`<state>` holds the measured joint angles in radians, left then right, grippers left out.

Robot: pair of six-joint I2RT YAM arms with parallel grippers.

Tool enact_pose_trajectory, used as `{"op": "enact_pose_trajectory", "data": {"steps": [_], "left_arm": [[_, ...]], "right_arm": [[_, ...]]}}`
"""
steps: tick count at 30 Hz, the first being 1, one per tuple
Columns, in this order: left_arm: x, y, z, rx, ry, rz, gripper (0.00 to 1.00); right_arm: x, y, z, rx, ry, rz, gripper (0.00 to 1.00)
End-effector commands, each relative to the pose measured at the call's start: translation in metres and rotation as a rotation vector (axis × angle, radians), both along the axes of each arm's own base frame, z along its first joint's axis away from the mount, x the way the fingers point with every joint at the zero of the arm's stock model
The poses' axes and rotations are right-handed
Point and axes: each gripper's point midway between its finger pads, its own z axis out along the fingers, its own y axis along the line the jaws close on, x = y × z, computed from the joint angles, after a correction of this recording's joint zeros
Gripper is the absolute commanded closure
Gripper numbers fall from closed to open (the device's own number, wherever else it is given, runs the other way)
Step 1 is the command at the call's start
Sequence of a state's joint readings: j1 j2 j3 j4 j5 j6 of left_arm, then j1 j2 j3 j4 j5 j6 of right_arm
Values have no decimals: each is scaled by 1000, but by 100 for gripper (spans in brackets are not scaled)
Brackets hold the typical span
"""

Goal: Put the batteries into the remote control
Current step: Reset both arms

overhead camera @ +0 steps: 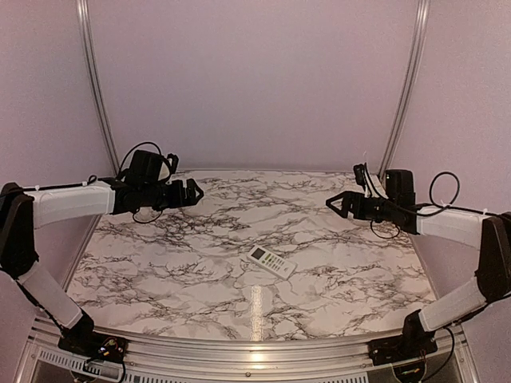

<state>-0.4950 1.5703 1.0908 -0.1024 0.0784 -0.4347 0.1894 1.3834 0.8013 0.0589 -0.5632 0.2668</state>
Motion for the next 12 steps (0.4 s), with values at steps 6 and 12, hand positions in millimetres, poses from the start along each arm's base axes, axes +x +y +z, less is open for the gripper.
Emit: {"op": "enact_pose_trajectory", "data": {"steps": [6,12], "left_arm": [[-36,14,-43,-69,28,16,1],[-38,18,-44,-79,10,27,1]], "right_arm": [[-19,1,-10,99,-80,33,1],[-24,4,-7,128,-93,54,1]]}}
